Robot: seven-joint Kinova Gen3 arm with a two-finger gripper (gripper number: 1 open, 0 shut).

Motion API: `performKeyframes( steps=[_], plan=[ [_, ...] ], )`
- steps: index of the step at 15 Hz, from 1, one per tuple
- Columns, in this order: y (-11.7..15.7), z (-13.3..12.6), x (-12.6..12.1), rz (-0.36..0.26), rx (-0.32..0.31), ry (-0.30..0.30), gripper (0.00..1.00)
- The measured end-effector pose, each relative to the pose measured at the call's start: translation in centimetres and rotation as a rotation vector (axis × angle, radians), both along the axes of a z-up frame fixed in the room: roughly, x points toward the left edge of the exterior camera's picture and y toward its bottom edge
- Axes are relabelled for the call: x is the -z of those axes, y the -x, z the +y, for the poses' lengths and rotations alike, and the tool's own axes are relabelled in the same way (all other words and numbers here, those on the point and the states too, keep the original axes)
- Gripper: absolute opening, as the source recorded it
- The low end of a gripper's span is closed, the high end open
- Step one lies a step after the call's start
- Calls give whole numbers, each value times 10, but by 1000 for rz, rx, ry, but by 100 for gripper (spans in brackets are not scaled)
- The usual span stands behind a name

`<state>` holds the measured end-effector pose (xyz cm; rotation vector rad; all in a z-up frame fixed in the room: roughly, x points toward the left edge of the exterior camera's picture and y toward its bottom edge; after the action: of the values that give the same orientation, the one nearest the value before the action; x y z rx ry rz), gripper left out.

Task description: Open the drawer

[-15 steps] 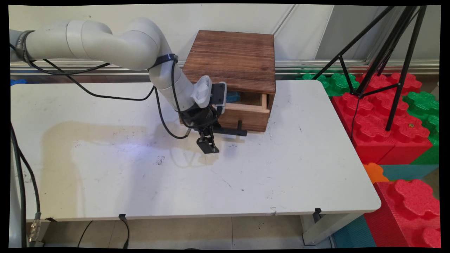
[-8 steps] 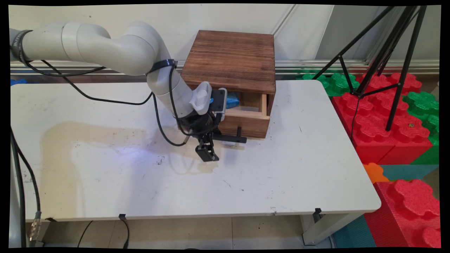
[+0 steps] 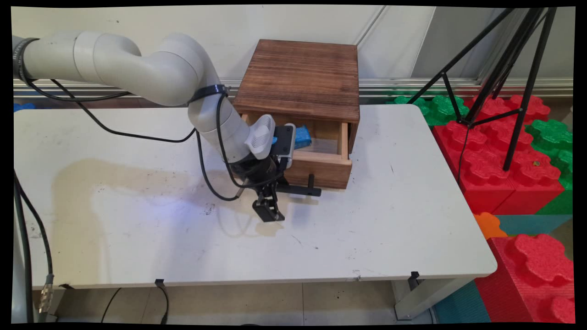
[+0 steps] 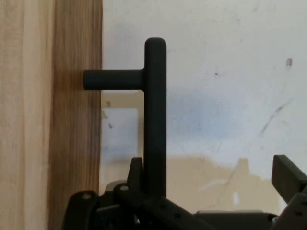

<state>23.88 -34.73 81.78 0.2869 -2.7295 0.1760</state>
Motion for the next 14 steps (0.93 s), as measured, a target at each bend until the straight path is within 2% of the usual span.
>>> performKeyframes(
  steps=[14],
  plan=[
    [10,41,-4,18,32,-45,100]
  ],
)
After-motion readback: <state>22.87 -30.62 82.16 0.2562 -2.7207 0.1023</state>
